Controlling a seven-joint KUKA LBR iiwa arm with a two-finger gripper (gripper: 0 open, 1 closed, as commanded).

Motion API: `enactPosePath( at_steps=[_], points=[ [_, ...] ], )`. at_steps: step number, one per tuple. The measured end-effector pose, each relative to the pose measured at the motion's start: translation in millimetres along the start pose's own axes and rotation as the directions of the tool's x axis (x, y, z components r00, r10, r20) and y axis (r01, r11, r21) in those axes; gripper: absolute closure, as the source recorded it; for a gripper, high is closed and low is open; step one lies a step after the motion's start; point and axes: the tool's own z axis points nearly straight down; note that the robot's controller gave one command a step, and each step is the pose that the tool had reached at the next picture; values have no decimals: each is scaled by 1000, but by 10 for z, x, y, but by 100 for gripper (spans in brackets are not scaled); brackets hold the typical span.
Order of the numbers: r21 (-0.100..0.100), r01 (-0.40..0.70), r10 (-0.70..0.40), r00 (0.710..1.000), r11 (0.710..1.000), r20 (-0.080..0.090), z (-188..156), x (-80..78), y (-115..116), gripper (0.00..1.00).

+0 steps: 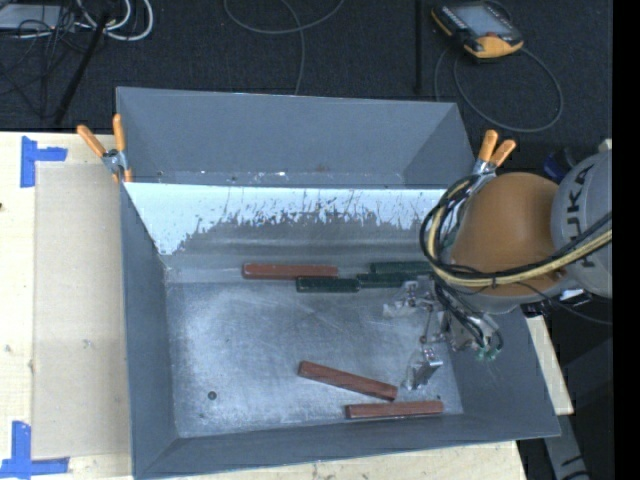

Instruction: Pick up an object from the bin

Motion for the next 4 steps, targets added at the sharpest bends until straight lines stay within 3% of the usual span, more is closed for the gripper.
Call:
enactPosePath(
  at_steps=[1, 2, 3, 4],
  points=[
    [-6, -2, 2, 1000, 1000, -18, 583, 278, -102, 100],
    [-1, -2, 2, 1000, 1000, 16, 596, 214, -102, 0],
    [-1, -2, 2, 1000, 1000, 16, 597, 214, -101, 0],
    [0, 20, -20, 1000, 1000, 11, 623, 146, 502, 100]
  ],
)
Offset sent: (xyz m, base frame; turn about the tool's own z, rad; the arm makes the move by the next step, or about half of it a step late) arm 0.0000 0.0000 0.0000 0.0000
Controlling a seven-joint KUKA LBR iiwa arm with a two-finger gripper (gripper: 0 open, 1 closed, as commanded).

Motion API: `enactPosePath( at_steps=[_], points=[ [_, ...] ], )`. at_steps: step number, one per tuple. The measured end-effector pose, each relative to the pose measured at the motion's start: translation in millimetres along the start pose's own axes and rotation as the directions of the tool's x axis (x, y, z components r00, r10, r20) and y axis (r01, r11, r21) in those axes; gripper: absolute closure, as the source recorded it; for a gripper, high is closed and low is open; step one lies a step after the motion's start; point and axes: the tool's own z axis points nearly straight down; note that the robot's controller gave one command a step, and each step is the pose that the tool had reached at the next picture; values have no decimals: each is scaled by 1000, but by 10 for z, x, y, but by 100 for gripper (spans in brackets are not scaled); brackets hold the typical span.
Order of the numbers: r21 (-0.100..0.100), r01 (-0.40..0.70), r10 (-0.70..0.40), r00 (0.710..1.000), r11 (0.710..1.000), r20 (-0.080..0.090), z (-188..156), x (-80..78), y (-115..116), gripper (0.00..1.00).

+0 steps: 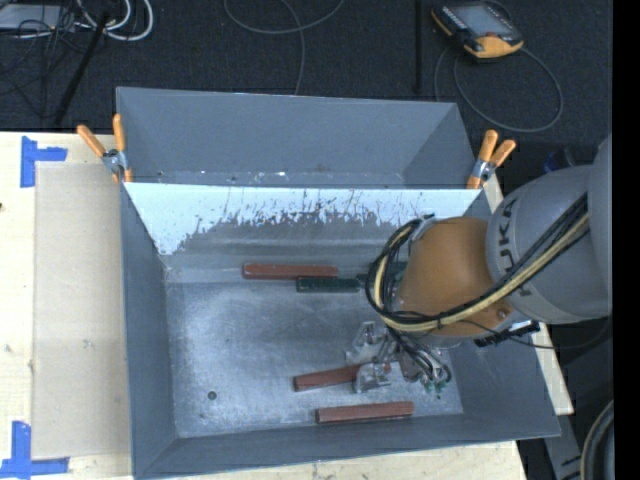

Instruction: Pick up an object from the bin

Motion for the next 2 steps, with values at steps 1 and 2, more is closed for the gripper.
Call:
enactPosePath(
  at_steps=[1, 2],
  points=[
    [0, 0, 0, 1000, 1000, 0, 0, 0, 0, 100],
    [-2, 117, -117, 993, 993, -8, 4, -57, -14, 100]
  ],
)
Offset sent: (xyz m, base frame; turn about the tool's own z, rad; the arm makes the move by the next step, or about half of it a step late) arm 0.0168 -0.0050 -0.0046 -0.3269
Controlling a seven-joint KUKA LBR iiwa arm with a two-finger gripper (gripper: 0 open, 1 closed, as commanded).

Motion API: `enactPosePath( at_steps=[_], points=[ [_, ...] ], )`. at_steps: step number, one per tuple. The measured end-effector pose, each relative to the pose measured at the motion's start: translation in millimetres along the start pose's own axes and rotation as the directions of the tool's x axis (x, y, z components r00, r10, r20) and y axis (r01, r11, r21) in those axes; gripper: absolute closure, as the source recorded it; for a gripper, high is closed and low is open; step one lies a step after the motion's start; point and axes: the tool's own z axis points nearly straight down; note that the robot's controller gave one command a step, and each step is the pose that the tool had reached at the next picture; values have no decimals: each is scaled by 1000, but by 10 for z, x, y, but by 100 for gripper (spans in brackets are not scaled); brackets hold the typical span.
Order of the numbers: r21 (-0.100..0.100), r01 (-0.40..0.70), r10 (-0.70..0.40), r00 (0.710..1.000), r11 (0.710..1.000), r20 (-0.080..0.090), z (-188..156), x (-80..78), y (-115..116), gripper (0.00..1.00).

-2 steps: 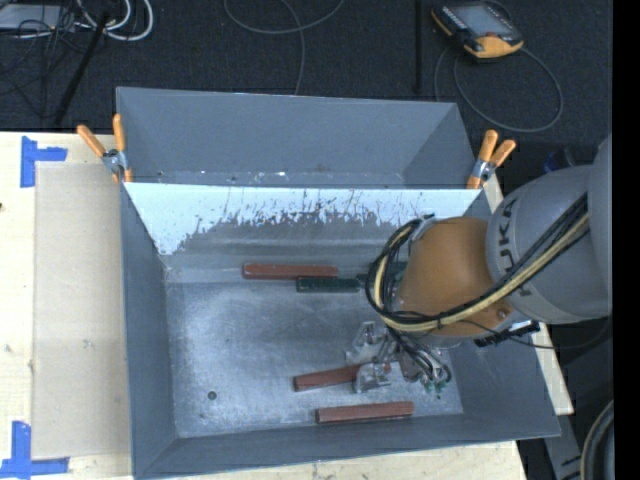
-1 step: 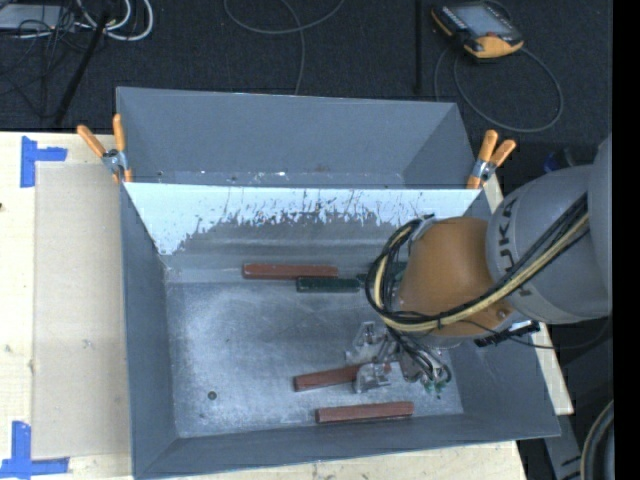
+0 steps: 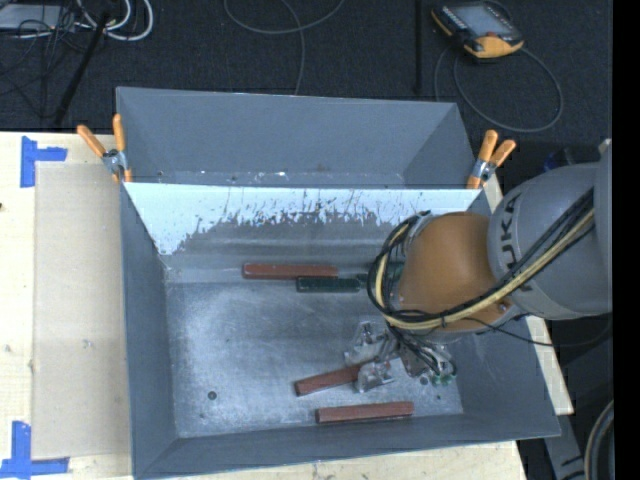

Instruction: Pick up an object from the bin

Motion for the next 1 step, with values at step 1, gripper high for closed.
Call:
enactPosePath(
  at_steps=[1],
  points=[
    [-4, 182, -182, 983, 983, -9, -1985, 34, -313, 100]
  ],
)
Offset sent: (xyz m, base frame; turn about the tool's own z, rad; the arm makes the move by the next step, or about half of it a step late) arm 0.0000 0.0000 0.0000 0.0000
